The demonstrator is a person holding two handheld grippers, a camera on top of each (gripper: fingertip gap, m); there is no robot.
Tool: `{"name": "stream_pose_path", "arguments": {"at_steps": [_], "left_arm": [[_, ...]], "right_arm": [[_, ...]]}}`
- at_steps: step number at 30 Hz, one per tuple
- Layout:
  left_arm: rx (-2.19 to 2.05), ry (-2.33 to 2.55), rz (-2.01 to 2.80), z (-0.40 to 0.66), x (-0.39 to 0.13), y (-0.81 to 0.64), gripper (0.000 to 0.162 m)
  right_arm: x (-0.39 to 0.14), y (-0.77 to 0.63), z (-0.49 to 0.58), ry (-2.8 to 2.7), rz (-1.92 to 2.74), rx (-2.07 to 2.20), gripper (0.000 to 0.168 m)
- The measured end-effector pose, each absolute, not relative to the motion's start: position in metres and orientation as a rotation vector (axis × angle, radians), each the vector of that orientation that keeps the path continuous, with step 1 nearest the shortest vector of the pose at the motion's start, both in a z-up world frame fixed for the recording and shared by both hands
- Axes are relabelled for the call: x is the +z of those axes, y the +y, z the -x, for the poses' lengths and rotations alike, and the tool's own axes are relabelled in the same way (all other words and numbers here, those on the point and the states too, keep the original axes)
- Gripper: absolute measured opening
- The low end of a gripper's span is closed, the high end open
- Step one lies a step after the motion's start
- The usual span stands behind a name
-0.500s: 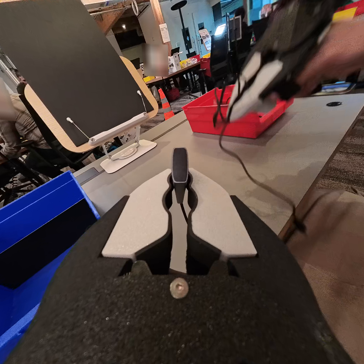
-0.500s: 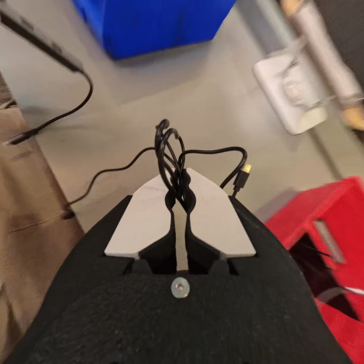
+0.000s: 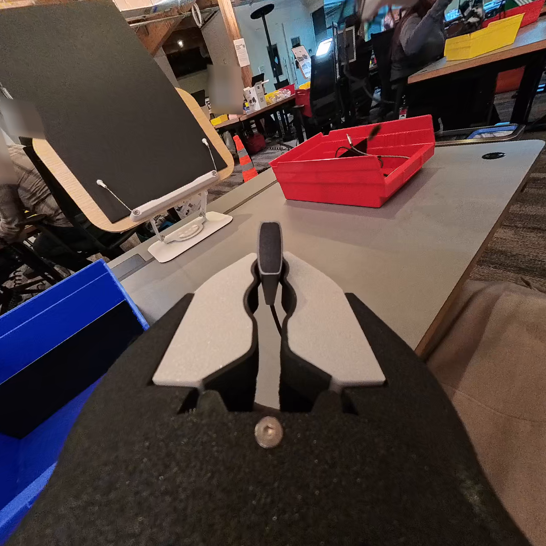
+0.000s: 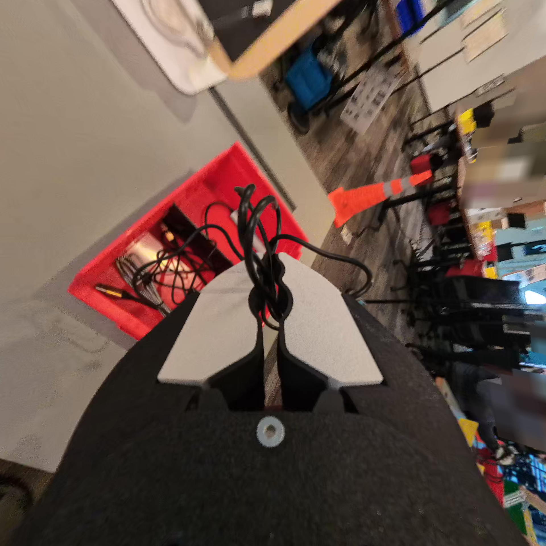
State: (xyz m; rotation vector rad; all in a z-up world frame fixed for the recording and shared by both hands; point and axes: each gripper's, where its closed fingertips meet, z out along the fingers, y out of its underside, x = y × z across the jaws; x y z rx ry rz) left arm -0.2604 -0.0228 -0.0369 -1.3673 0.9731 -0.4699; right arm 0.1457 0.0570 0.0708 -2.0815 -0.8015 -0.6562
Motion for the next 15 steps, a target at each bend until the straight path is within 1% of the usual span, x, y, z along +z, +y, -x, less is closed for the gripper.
{"name": "stream_pose_path", "arguments": {"at_steps": [3,5,8,12,15], "left_arm": [[-0.474,0.981,1.369,0.258,-0.038,-0.024,0.01],[-0.47,0.989,1.368,0.257,-0.039,-0.024,0.01],[-0.465,0.999,1.364,0.255,-0.039,-0.026,0.01],[-0.466,1.014,1.369,0.252,-0.043,-0.027,0.01],[-0.466,1.025,1.373,0.251,-0.046,-0.028,0.01]], "right_arm": [[0.002,0.068,-0.169,-0.808,2.23,-0.605,0.003],[-0.045,0.074,-0.17,-0.789,2.315,-0.476,0.003],[-0.1,0.084,-0.161,-0.723,2.421,-0.247,0.003],[-0.157,0.086,-0.134,-0.603,2.622,0.155,0.003],[-0.184,0.091,-0.144,-0.402,2.768,0.222,0.004]]}}
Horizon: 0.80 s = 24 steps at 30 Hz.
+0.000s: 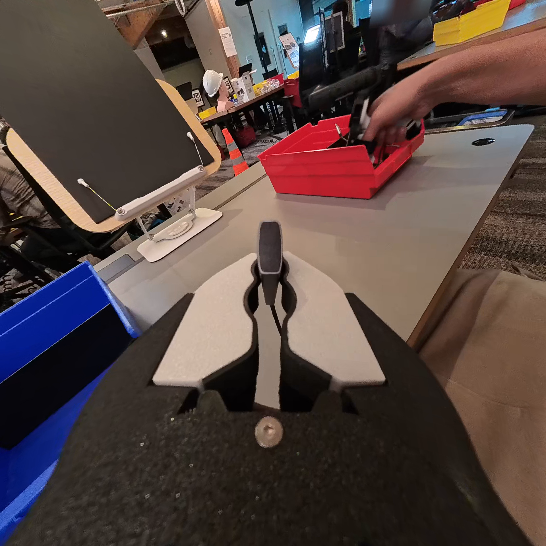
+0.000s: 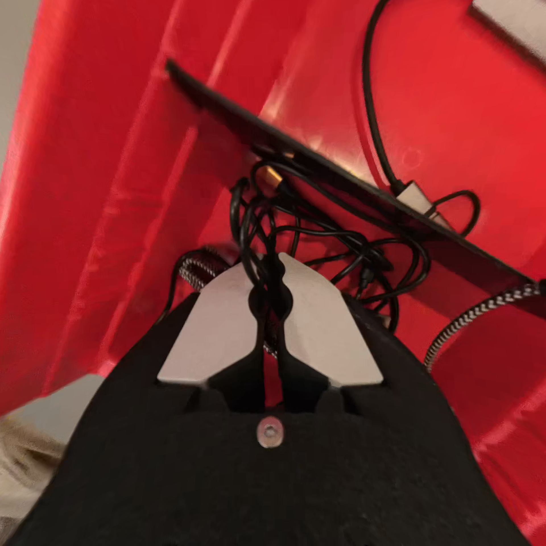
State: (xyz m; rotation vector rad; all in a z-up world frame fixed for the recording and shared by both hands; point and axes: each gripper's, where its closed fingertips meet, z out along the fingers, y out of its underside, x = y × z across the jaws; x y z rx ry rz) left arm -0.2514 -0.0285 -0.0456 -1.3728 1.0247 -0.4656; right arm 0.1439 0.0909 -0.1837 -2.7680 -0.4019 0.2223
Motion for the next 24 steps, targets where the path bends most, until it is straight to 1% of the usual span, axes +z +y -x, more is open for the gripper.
{"name": "stream_pose_path", "arguments": {"at_steps": [1,4,5,6,8,9,12,14,15,17,19,21,24], "left_arm": [[-0.464,1.025,1.373,0.252,-0.046,-0.029,0.01],[-0.47,1.021,1.377,0.252,-0.046,-0.029,0.01],[-0.472,1.019,1.377,0.253,-0.046,-0.029,0.01],[-0.472,1.017,1.378,0.253,-0.046,-0.029,0.01],[-0.477,1.013,1.383,0.254,-0.047,-0.027,0.01],[-0.485,1.009,1.385,0.255,-0.047,-0.027,0.01],[-0.544,0.986,1.402,0.255,-0.046,-0.024,0.01],[-0.628,0.957,1.422,0.254,-0.044,-0.023,0.01],[-0.689,0.932,1.438,0.254,-0.043,-0.022,0.01],[-0.849,0.86,1.477,0.253,-0.04,-0.02,0.01],[-1.06,0.785,1.491,0.252,-0.036,-0.021,0.01],[-1.285,0.696,1.466,0.253,-0.028,-0.025,0.01],[-1.5,0.586,1.43,0.254,-0.019,-0.027,0.01]], "right_arm": [[-0.184,0.094,-0.142,-0.33,2.771,0.296,0.004],[-0.177,0.09,-0.14,-0.32,2.788,0.372,0.023],[-0.171,0.088,-0.141,-0.352,2.784,0.35,0.029],[-0.162,0.085,-0.145,-0.383,2.77,0.286,0.04],[-0.132,0.085,-0.162,-0.418,2.684,0.084,0.051],[-0.113,0.086,-0.171,-0.393,2.626,-0.017,0.053],[-0.054,0.073,-0.198,-0.295,2.497,-0.299,0.052],[-0.018,0.062,-0.184,-0.286,2.358,-0.338,0.047],[-0.006,0.057,-0.156,-0.329,2.272,-0.254,0.044],[0.0,0.041,-0.067,-0.532,2.089,0.084,0.043],[-0.015,0.003,0.035,-0.802,1.935,0.507,0.045],[-0.028,-0.032,0.113,-0.966,1.742,0.852,0.047],[-0.044,-0.051,0.182,-0.986,1.623,1.15,0.046]]}}
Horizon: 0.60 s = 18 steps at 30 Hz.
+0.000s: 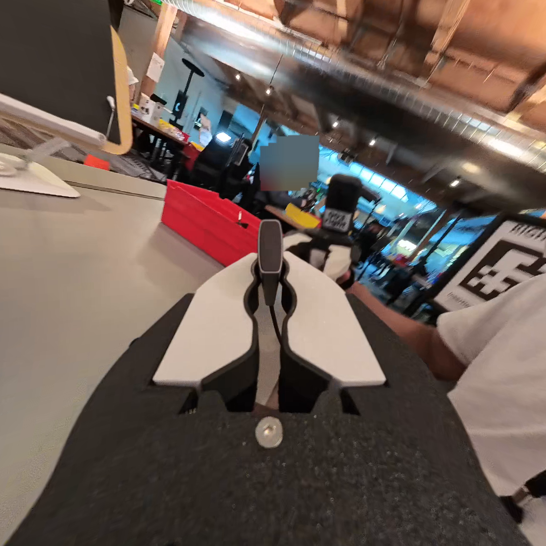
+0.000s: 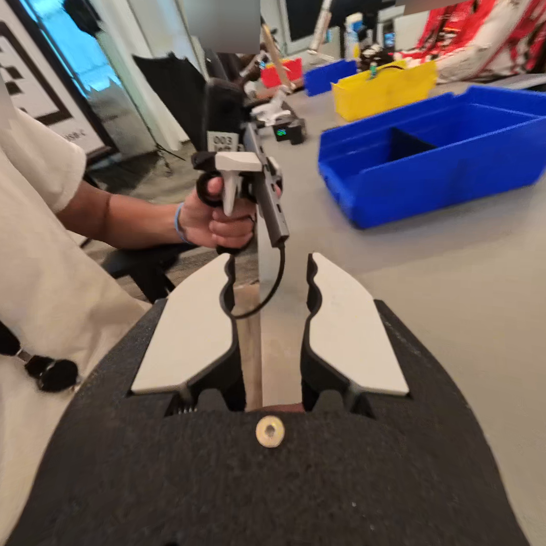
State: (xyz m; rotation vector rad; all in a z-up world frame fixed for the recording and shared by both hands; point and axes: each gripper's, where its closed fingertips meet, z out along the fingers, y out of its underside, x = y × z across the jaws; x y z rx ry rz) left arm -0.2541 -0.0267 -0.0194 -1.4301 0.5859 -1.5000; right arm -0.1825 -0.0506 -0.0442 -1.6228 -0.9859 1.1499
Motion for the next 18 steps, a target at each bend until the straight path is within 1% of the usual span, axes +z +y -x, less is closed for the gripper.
{"name": "stream_pose_path", "arguments": {"at_steps": [4,6,7,8,10,11,12,14,15,18], "left_arm": [[-1.636,0.56,1.39,0.251,-0.014,-0.036,0.01],[-1.642,0.587,1.384,0.246,-0.014,-0.041,0.01],[-1.63,0.61,1.386,0.243,-0.015,-0.043,0.01],[-1.619,0.636,1.373,0.24,-0.015,-0.046,0.011],[-1.579,0.716,1.371,0.238,-0.017,-0.052,0.01],[-1.526,0.752,1.397,0.238,-0.022,-0.051,0.015],[-1.462,0.778,1.423,0.239,-0.028,-0.048,0.025],[-1.332,0.817,1.479,0.242,-0.037,-0.042,0.034],[-1.278,0.834,1.498,0.243,-0.041,-0.039,0.036],[-1.199,0.852,1.521,0.244,-0.048,-0.034,0.031]], "right_arm": [[-0.049,-0.052,0.227,-1.016,1.551,1.217,0.044],[-0.05,-0.054,0.242,-1.029,1.556,1.283,0.041],[-0.052,-0.056,0.247,-1.041,1.583,1.314,0.032],[-0.052,-0.06,0.249,-1.044,1.588,1.36,0.01],[-0.05,-0.063,0.245,-1.044,1.57,1.363,0.009],[-0.051,-0.06,0.239,-1.042,1.568,1.293,0.009],[-0.05,-0.057,0.229,-1.033,1.574,1.232,0.009],[-0.042,-0.045,0.2,-0.994,1.601,1.148,0.009],[-0.033,-0.034,0.18,-0.955,1.606,1.063,0.009],[0.017,0.005,0.098,-0.805,1.573,0.767,0.009]]}}
